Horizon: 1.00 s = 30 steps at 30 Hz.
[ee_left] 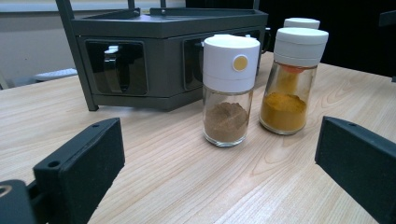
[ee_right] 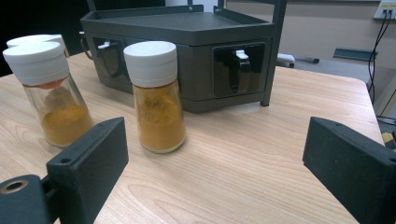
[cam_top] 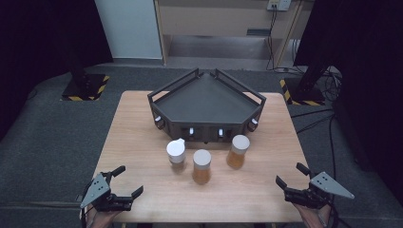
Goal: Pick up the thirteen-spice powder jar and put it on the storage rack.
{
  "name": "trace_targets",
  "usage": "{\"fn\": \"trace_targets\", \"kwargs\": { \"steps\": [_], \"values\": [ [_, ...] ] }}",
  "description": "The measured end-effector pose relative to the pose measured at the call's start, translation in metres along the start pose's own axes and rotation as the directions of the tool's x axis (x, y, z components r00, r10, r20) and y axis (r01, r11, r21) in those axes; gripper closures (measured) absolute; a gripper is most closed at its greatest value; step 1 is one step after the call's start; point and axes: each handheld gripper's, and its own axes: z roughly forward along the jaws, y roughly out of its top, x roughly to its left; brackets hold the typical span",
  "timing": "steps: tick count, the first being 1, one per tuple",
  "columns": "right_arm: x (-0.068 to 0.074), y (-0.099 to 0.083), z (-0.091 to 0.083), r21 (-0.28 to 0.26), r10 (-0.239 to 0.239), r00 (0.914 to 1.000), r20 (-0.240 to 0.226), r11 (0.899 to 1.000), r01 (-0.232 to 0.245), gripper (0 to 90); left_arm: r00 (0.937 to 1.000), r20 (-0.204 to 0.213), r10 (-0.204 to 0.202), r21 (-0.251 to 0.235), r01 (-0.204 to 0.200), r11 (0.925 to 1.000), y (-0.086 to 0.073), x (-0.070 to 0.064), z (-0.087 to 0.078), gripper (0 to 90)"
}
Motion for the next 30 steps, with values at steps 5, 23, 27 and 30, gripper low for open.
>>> {"fn": "trace_targets", "kwargs": {
  "steps": [5, 23, 27, 30],
  "values": [
    [0.0002, -0.0003, 0.0006, 0.002, -0.009, 1.0000, 0.001, 1.000, 0.009, 6.1, 1.0000, 0.002, 0.004, 0.001, -0.004, 1.0000, 0.0003, 0.0001, 0.0011, 0.2],
    [0.0006, 0.0000, 0.0006, 0.003, -0.004, 0.9999, -0.016, 1.000, 0.004, 6.1, 0.9998, 0.005, -0.018, -0.010, 0.018, 0.9998, -0.0018, 0.0035, 0.0005, 0.2],
    [-0.0004, -0.0006, 0.0007, 0.001, -0.003, 0.9998, -0.020, 1.000, 0.003, 6.3, 0.9999, -0.009, -0.008, -0.008, 0.008, 0.9999, 0.0009, 0.0000, 0.0001, 0.0],
    [-0.0001, -0.0002, 0.0007, 0.004, 0.000, 0.9997, -0.024, 1.000, 0.000, 6.5, 0.9997, -0.012, -0.023, -0.023, 0.023, 0.9995, 0.0011, -0.0003, -0.0007, 0.1]
  ]
}}
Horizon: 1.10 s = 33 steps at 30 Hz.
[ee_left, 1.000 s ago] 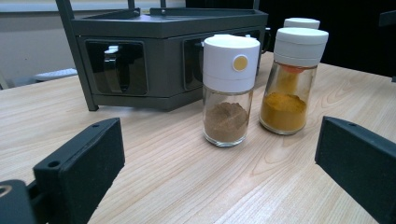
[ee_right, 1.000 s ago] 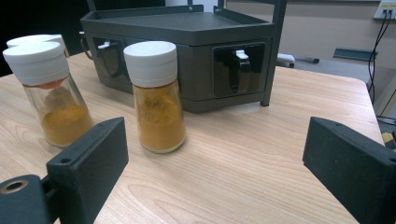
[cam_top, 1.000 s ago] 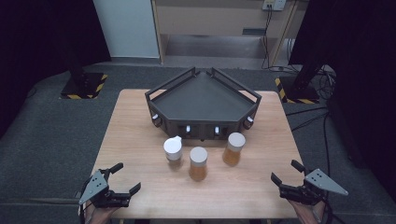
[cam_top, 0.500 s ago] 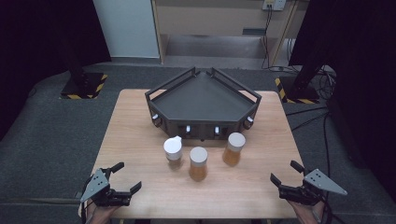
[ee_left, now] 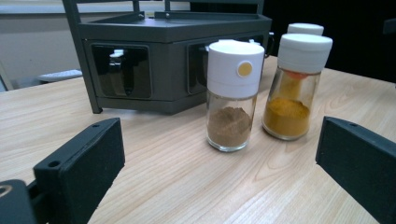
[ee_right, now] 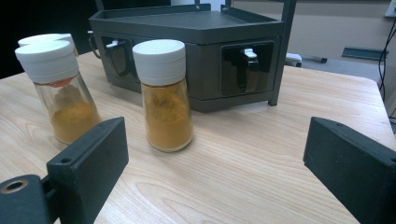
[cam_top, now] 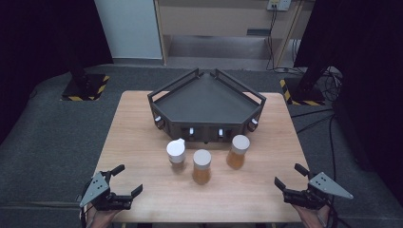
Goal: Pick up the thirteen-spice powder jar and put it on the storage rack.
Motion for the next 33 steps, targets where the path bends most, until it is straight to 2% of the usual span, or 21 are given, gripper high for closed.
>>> {"fn": "trace_targets", "kwargs": {
  "steps": [4, 9, 20, 25, 33],
  "values": [
    [0.000, 0.000, 0.000, -0.001, 0.000, 1.0000, 0.001, 1.000, 0.000, 6.6, 1.0000, -0.005, -0.008, -0.002, 0.008, 1.0000, 0.003, -0.001, -0.001, 0.1],
    [0.000, -0.001, 0.000, -0.007, -0.003, 1.0000, 0.004, 1.000, 0.003, 6.6, 0.9999, -0.008, -0.011, 0.011, 0.011, 0.9999, 0.014, -0.001, 0.003, 0.2],
    [-0.001, -0.001, -0.001, -0.009, -0.002, 1.0000, -0.003, 1.000, 0.002, 6.8, 0.9999, 0.002, 0.016, 0.025, -0.016, 0.9996, 0.040, 0.000, 0.014, 0.4],
    [-0.001, -0.002, -0.001, -0.014, -0.005, 1.0000, -0.007, 1.000, 0.005, 6.9, 0.9996, 0.017, 0.023, 0.031, -0.024, 0.9992, 0.053, 0.002, 0.023, 0.3],
    [-0.003, -0.003, -0.002, -0.022, -0.001, 0.9999, -0.013, 1.000, 0.001, 7.1, 0.9976, 0.030, 0.062, 0.064, -0.064, 0.9959, 0.075, 0.002, 0.045, 0.5]
  ]
}}
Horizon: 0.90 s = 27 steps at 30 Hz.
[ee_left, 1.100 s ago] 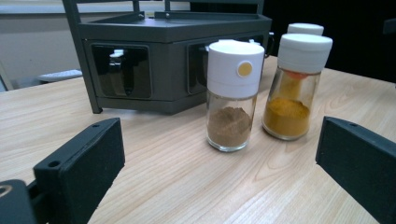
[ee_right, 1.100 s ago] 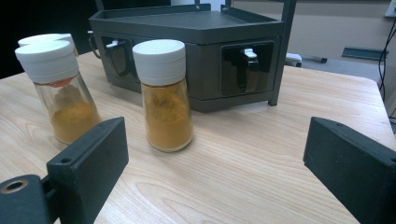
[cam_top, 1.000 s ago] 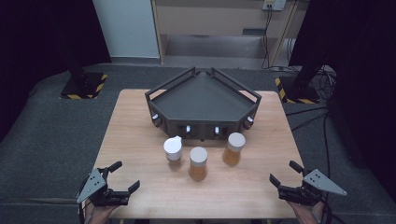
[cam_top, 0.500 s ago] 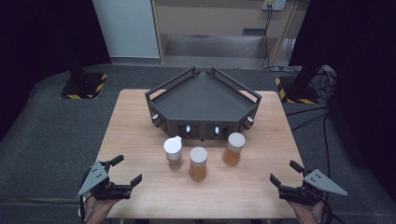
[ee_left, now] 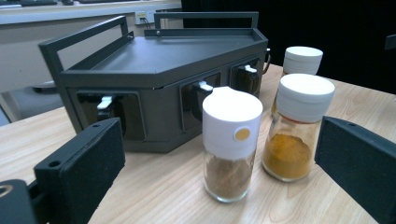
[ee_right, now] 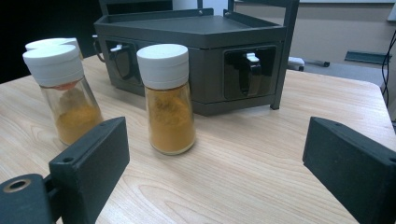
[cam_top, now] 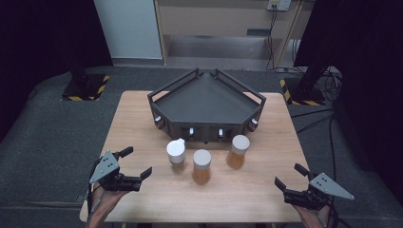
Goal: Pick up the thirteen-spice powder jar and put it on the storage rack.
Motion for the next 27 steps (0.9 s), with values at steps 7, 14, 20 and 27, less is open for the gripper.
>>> {"fn": "trace_targets", "kwargs": {
  "steps": [7, 14, 20, 27],
  "values": [
    [0.000, 0.000, -0.001, -0.003, -0.001, 1.0000, 0.000, 1.000, 0.001, 7.2, 0.9996, 0.028, 0.005, 0.000, -0.005, 1.0000, 0.011, 0.001, 0.021, 0.8],
    [-0.001, -0.001, -0.002, -0.011, 0.007, 1.0000, 0.002, 1.000, -0.007, 7.3, 0.9988, 0.048, 0.004, 0.006, -0.004, 1.0000, 0.018, 0.000, 0.045, 0.8],
    [-0.001, -0.002, -0.003, -0.012, 0.005, 1.0000, 0.001, 1.000, -0.005, 7.4, 0.9981, 0.061, -0.009, 0.028, 0.008, 0.9996, 0.020, 0.000, 0.064, 0.8],
    [-0.002, -0.002, -0.003, -0.015, 0.005, 1.0000, -0.002, 1.000, -0.005, 7.5, 0.9979, 0.062, -0.020, 0.054, 0.017, 0.9984, 0.017, -0.001, 0.082, 0.9]
  ]
}}
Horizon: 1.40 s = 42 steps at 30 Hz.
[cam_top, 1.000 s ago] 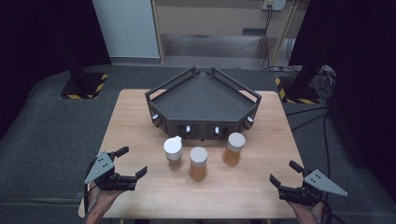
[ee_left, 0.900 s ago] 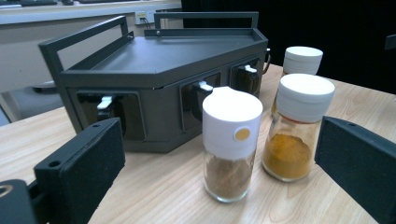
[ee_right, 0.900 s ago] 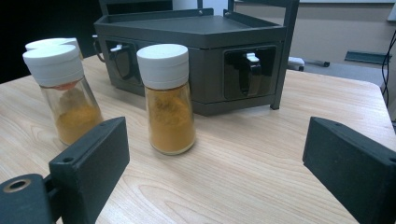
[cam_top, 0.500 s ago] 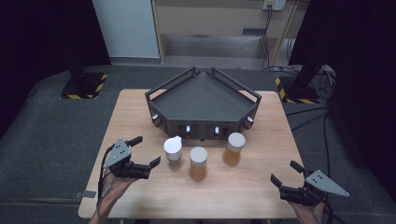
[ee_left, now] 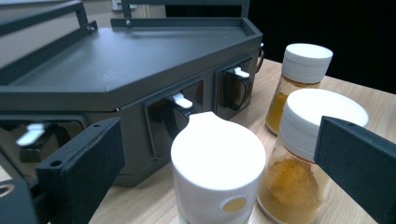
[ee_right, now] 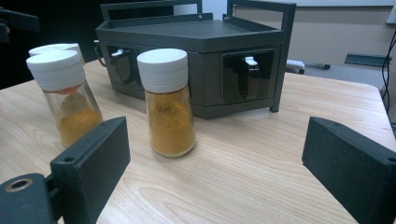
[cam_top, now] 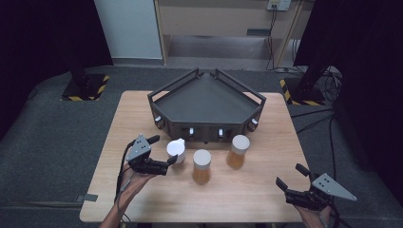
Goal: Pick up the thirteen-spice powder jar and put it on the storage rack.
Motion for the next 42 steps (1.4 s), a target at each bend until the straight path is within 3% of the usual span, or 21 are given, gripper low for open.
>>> {"fn": "trace_targets", "kwargs": {
  "steps": [13, 23, 35, 42],
  "values": [
    [0.000, 0.000, -0.001, -0.003, 0.004, 1.0000, -0.001, 1.000, -0.004, 7.7, 0.9999, -0.001, -0.017, 0.032, 0.017, 0.9993, -0.012, 0.003, 0.028, 3.5],
    [0.000, 0.000, 0.000, 0.000, 0.002, 1.0000, -0.001, 1.000, -0.002, 7.8, 0.9990, 0.013, -0.043, 0.021, 0.043, 0.9989, -0.026, 0.007, 0.037, 9.0],
    [-0.001, -0.001, 0.000, 0.000, 0.005, 1.0000, -0.003, 1.000, -0.005, 7.9, 0.9993, 0.030, -0.021, 0.000, 0.021, 0.9998, -0.039, 0.007, 0.045, 28.5],
    [-0.001, 0.000, 0.000, 0.001, 0.004, 1.0000, -0.004, 1.000, -0.004, 7.9, 0.9999, 0.013, 0.002, -0.018, -0.002, 0.9998, -0.042, 0.003, 0.044, 29.4]
  ]
}}
